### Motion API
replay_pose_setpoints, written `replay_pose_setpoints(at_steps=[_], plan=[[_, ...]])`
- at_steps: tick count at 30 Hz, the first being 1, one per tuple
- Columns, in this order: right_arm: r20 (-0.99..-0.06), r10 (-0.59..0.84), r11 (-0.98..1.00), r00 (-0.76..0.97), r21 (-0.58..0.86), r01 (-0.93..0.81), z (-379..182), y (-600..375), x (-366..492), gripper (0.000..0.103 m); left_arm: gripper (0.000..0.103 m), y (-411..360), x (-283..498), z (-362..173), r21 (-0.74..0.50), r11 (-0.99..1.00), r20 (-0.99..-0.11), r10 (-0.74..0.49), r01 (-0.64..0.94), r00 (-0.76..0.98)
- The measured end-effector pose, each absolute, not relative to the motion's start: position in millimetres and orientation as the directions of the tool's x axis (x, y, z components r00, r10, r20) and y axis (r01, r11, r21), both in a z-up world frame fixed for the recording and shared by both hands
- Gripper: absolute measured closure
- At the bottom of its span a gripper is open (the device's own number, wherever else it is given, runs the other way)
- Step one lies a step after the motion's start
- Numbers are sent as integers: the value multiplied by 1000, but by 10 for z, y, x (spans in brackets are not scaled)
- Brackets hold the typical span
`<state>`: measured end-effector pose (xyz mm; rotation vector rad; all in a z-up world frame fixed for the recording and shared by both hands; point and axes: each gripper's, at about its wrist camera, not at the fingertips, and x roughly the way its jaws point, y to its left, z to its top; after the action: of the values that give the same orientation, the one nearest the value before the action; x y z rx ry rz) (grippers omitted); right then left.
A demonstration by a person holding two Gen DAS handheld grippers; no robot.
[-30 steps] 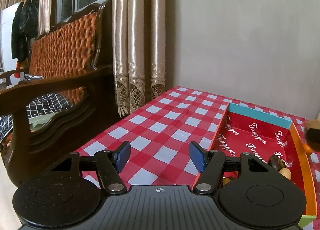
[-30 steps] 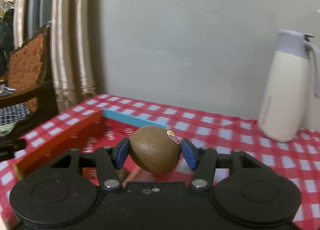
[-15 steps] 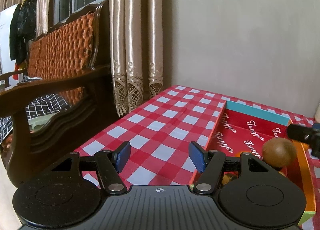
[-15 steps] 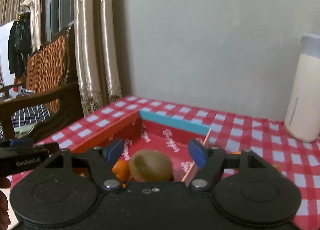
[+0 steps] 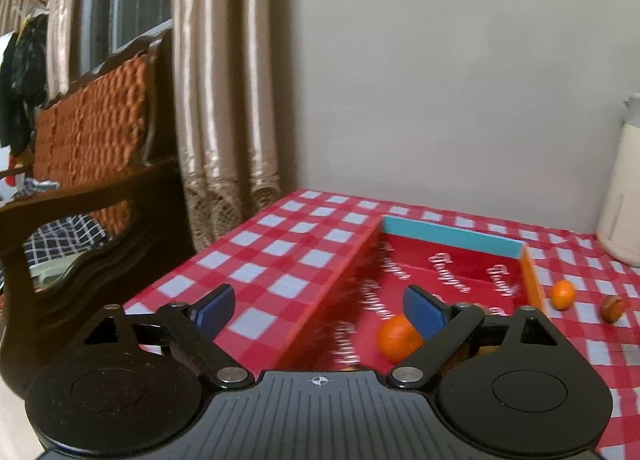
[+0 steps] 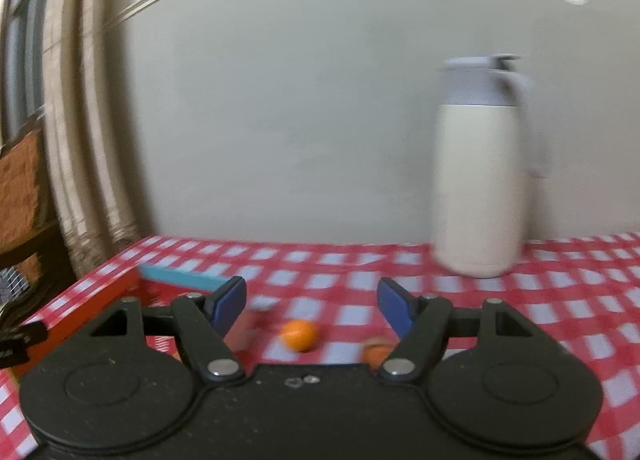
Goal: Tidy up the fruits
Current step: 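Move the left gripper to the cut fruit and close on it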
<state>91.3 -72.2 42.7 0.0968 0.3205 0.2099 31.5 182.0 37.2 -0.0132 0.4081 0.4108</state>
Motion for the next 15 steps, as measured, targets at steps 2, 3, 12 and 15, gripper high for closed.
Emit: replay_pose_setpoints(at_steps=[2,3,12,15], plan=[[-303,175,981,937,135,-139,395,-936,913,31,0,1650,350,384,83,926,-375,371,-368,849],[-303,158,983,940,140,-120,378,-1032,911,31,0,1542,372,392,92,932,-368,360,-351,857],[-320,53,991,946,130,-12,297,-1674,827,31,0,670,664,340,123,976,-368,211,-177,906],[-330,31,991,943,131,13,265,-1839,796,31,0,378,791,257,119,985,-381,163,-126,910]])
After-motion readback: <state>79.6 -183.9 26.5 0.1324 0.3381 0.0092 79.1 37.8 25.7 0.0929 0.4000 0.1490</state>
